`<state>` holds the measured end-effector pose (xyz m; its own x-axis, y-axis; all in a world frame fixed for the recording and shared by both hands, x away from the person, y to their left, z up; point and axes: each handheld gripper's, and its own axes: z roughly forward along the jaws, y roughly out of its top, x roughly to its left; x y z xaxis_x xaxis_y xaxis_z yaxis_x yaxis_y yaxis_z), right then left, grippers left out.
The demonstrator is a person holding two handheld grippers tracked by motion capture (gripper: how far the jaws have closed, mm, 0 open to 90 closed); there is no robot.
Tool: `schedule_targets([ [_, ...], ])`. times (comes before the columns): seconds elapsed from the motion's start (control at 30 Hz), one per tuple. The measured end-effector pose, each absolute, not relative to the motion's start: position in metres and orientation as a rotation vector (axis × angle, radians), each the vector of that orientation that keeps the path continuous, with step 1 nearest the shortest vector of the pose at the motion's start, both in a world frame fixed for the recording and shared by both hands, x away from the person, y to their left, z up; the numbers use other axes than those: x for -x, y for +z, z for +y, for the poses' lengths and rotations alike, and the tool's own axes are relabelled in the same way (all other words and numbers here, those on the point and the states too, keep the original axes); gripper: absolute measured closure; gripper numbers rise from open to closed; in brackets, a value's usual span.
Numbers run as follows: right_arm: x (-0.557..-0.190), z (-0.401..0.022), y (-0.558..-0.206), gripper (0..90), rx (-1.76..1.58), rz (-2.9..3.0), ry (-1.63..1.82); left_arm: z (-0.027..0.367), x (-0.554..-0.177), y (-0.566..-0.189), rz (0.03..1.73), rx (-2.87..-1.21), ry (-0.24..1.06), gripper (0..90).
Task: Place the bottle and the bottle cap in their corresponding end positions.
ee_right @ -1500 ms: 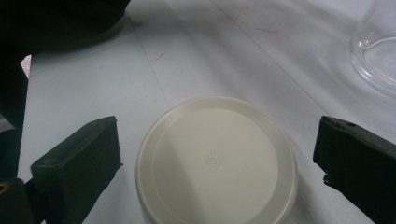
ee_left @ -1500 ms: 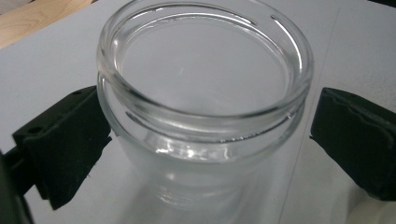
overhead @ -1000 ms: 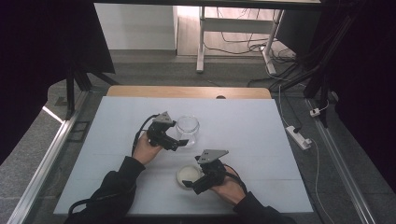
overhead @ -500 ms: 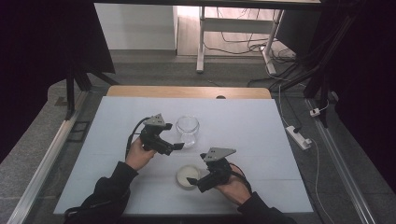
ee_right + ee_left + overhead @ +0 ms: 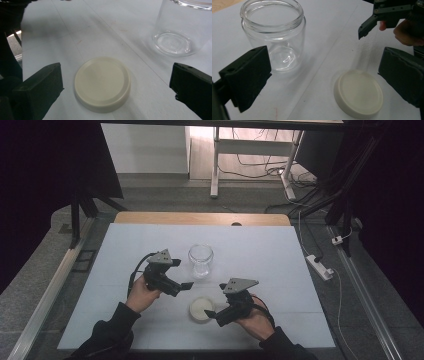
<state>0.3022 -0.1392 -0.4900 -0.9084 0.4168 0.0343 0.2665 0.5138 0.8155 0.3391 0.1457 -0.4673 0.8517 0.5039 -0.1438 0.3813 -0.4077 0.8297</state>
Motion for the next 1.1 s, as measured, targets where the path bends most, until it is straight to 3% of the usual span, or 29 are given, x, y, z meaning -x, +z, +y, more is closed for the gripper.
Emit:
schedule_targets([
  [1.1, -0.285, -0.198, -0.473, 0.0, -0.731, 2.431, 1.334, 0.207, -0.258, -0.478, 0.780, -1.978, 0.185, 0.0],
])
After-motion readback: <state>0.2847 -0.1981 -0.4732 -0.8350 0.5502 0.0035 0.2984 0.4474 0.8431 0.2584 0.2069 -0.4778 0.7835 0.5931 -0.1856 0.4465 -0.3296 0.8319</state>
